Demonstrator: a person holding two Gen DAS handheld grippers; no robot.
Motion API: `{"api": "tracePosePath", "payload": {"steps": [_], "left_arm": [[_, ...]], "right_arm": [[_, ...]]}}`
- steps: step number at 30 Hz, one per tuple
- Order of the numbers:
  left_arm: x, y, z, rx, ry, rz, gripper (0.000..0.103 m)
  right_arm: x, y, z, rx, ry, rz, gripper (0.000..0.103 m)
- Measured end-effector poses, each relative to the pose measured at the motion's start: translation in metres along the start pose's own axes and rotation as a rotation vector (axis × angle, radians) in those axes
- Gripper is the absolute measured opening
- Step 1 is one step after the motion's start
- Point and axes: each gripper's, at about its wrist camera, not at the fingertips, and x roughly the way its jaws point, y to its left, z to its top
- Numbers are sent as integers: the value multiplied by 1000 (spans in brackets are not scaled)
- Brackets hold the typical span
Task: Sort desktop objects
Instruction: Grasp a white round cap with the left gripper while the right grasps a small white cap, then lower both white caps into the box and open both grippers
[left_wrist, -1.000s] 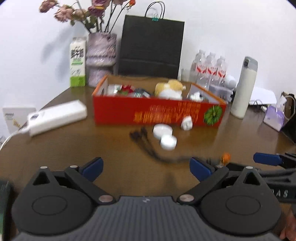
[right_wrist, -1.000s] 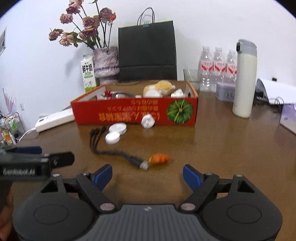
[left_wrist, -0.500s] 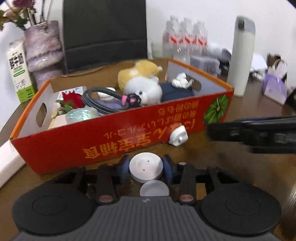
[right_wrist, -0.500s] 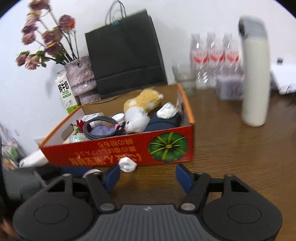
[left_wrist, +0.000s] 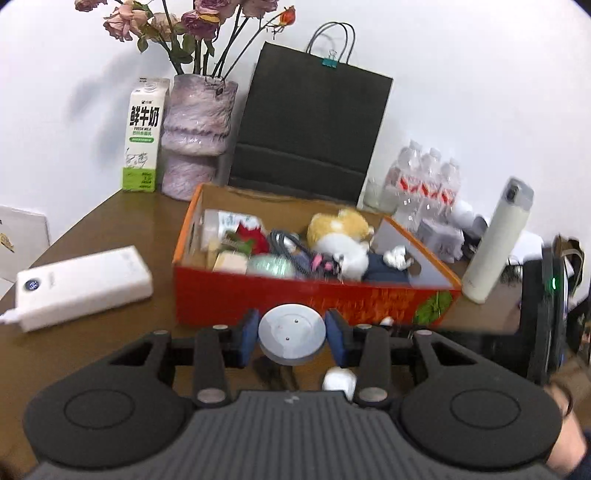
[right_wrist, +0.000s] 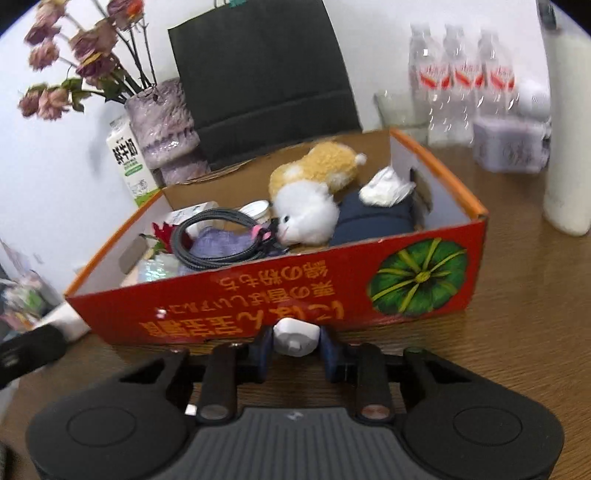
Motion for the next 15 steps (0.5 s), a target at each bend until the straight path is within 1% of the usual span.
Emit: {"api": "tracePosePath", "payload": {"steps": [2, 4, 6, 10, 13, 15], "left_arm": [[-14, -2, -14, 28, 13, 29, 39], [-28, -1, -28, 44, 24, 32, 39], [-43, -4, -41, 56, 36, 22, 39], [-68, -13, -69, 95, 51, 25, 39], [-78, -17, -86, 96, 83, 22, 39], [-83, -20, -94, 83, 104, 5, 39]], "right_arm": [[-20, -1, -9, 3, -18, 24, 26], [-46, 1, -21, -21, -55, 18, 26], [-77, 6, -42, -39, -72, 31, 26], [-122, 18, -87, -107, -53, 71, 26], [-145, 26, -113, -175, -41, 47, 26], [-155, 26, -123, -181, -26, 40, 26]]}}
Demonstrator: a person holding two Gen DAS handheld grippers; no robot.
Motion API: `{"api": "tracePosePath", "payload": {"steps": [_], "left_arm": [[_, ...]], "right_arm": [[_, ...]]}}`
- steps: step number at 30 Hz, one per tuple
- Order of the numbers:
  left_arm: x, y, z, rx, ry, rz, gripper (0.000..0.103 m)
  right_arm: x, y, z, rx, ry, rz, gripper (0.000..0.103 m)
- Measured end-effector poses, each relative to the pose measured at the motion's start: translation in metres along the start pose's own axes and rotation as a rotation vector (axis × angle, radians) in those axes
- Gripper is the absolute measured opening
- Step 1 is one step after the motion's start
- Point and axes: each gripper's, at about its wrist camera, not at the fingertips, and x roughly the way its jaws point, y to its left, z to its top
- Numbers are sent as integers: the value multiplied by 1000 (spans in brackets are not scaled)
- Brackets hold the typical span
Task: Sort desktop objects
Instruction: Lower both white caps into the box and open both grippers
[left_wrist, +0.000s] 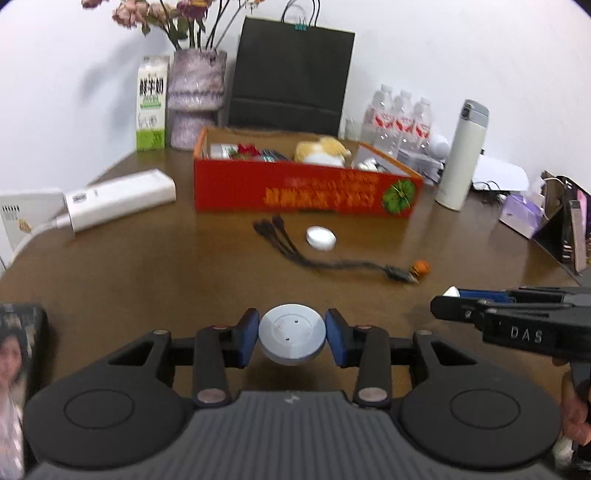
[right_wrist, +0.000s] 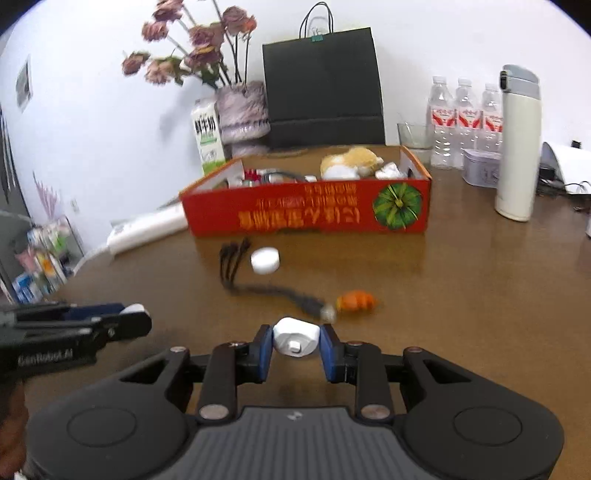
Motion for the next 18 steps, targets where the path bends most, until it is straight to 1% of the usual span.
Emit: {"api": "tracePosePath", "payload": {"steps": [2, 5, 8, 10, 11, 12, 13, 15, 16, 17, 18], "left_arm": [[-4, -4, -3, 0, 4, -13, 39], [-13, -8, 2, 9, -26, -18, 39], [-18, -5, 29, 32, -86, -39, 39], [-11, -2, 59, 85, -137, -62, 39], [-2, 0, 78, 118, -160, -61, 39], [10, 2, 95, 135, -160, -60, 39], [26, 3, 116, 142, -140, -74, 39], [59, 3, 155, 127, -105, -103, 39], [79, 1, 175, 141, -73, -134, 39], [99, -2, 190, 160, -67, -130, 40], [119, -5, 201, 183, -56, -104, 39]], "right_arm": [[-6, -1, -7, 14, 10, -2, 26], [-13, -1, -8, 18, -6, -4, 26], [-17, -6, 12, 12, -49, 12, 26], [-16, -9, 38, -4, -99, 10, 26], [-15, -11, 53, -20, -129, 7, 26], [-11, -14, 69, -35, -155, 7, 26], [-4, -17, 86, -47, -181, 12, 26], [18, -24, 120, -59, -171, 39, 26], [35, -29, 139, -48, -159, 45, 26], [50, -33, 155, -46, -139, 46, 26], [66, -38, 170, -41, -126, 37, 26]]}}
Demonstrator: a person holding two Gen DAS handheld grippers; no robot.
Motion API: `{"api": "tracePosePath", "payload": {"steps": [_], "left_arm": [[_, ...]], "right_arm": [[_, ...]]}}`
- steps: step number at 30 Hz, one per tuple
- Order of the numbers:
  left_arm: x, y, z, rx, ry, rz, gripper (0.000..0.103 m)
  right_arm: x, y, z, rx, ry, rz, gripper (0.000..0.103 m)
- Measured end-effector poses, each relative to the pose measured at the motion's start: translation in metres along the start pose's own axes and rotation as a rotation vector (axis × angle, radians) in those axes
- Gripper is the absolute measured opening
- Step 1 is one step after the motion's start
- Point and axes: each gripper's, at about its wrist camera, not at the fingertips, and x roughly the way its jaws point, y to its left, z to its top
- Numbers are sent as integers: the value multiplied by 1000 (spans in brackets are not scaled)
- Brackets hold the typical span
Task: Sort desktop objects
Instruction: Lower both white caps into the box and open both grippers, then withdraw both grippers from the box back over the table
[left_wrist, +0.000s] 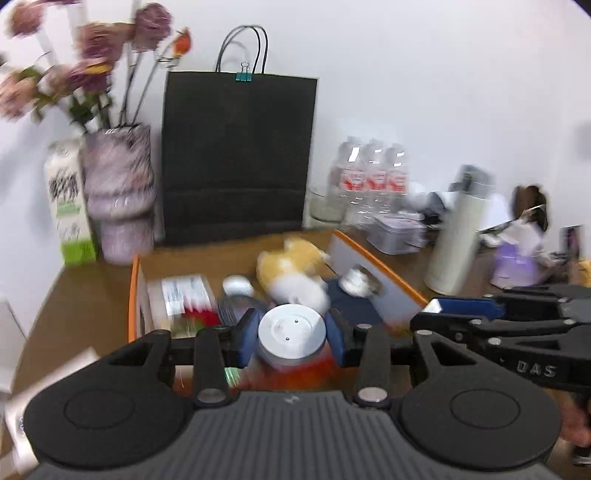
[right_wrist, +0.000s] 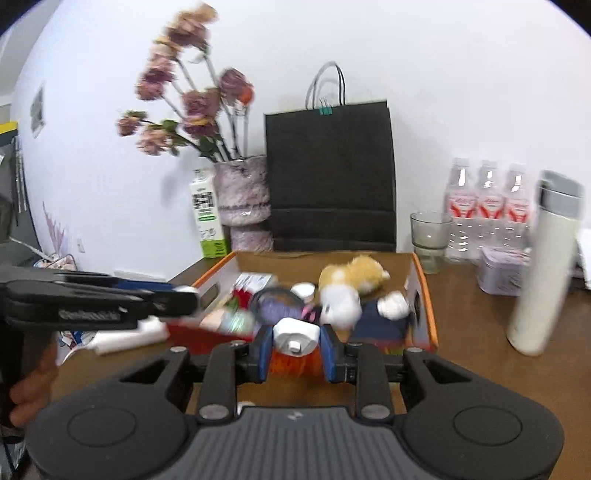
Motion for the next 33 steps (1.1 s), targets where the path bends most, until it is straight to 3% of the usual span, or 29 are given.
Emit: {"api": "tracePosePath", "payload": {"steps": [2, 5, 7, 9, 13, 15, 17, 23, 25, 26, 29, 31, 33], "left_arm": [[56, 6, 13, 43, 97, 27, 40], [122, 28, 12, 7, 248, 19, 40], [143, 36, 9, -9, 275, 69, 40], [157, 39, 5, 2, 339, 53, 42], [157, 49, 12, -36, 325, 3, 48], [144, 55, 19, -43, 286, -1, 62], [128, 57, 28, -23, 235, 12, 72], [76, 71, 47, -68, 186, 70, 76], [47, 73, 41, -86, 172, 104, 83], [26, 70, 32, -84, 139, 155, 89], [-23, 46, -8, -83, 23, 282, 90], [-54, 29, -43, -138, -34, 265, 92], [-80, 12, -81, -223, -74, 224, 102]], "right_arm": [[38, -14, 24, 15, 36, -23, 26], [89, -38, 49, 45, 93, -73, 26], [123, -58, 58, 84, 145, -118, 26], [154, -72, 61, 83, 211, -161, 26], [202, -88, 58, 60, 317, -229, 27], [208, -92, 58, 68, 332, -218, 30], [201, -93, 62, 67, 300, -226, 35], [145, -80, 75, 34, 218, -236, 46], [117, -68, 70, 14, 184, -222, 53], [99, -60, 64, 1, 157, -211, 59], [45, -37, 30, -36, 80, -154, 74], [17, -22, -1, -27, 71, -147, 74], [-3, -7, -32, -9, 77, -134, 74]]}}
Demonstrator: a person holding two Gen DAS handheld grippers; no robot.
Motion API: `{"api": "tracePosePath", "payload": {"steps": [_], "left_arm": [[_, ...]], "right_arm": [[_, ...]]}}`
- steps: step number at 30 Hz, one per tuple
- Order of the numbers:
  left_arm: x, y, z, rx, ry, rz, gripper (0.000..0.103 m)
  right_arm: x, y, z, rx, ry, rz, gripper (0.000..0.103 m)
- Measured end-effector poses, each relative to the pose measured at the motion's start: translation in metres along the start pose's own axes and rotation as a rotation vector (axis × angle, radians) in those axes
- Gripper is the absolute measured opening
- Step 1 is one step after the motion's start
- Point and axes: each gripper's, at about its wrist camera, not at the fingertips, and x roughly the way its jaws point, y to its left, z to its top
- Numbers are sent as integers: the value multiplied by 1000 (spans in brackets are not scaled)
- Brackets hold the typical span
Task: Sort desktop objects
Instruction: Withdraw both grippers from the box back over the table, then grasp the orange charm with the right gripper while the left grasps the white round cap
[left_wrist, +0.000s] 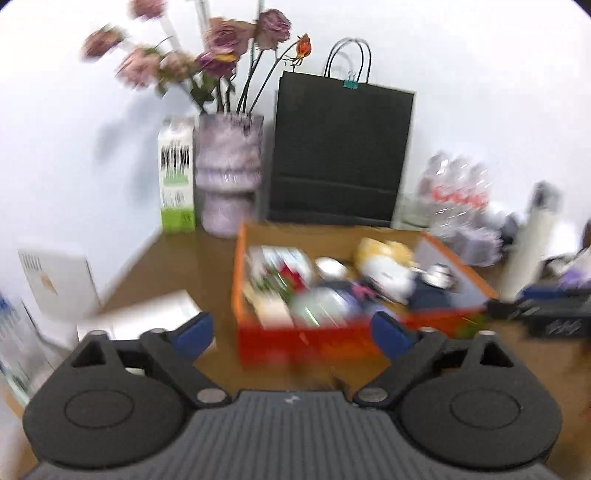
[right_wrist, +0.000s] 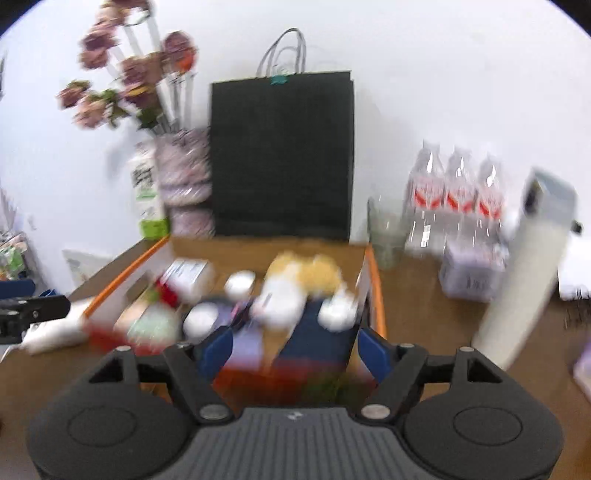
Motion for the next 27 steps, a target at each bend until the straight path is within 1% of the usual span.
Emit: {"api": "tracePosePath", "payload": {"steps": [1, 2, 5, 7, 10, 12, 15, 16, 18, 22, 25, 27], "left_arm": [[-14, -3, -21, -28, -27, 2, 103], [-25, -7, -38, -27, -46, 9, 103], [-43, -23, -79, 54, 2, 58, 102], [-51, -27, -95, 97, 21, 60, 103], [-59, -24, -108, 87, 41, 68, 103], [-63, -22, -114, 83, 60, 56, 103], [-66, -22, -123, 72, 59, 58, 103], [-68, -24, -125, 79, 56, 62, 103], [-68, -24, -127, 87, 44, 50, 103], [-64, -23, -127, 67, 65, 42, 103], [-64, -19, -127, 38, 62, 41, 103], [-64, -19, -127, 39, 62, 42, 103]], "right_arm": [[-10, 9, -17, 0, 12, 17, 74], [-18, 16, -33, 5, 22, 34, 74], [-43, 35, -79, 15, 38, 57, 74], [-56, 43, -105, 3, 40, 65, 74], [-75, 50, -132, -27, 41, 28, 74], [-86, 47, -141, -6, 41, 15, 74], [-94, 38, -152, 74, 35, 49, 74], [-96, 36, -151, 85, 26, 45, 74], [-99, 35, -154, 87, -9, 38, 74], [-99, 34, -155, 98, -38, 20, 73], [-97, 32, -155, 109, -29, 7, 72], [-98, 33, -156, 104, -31, 11, 71]]}}
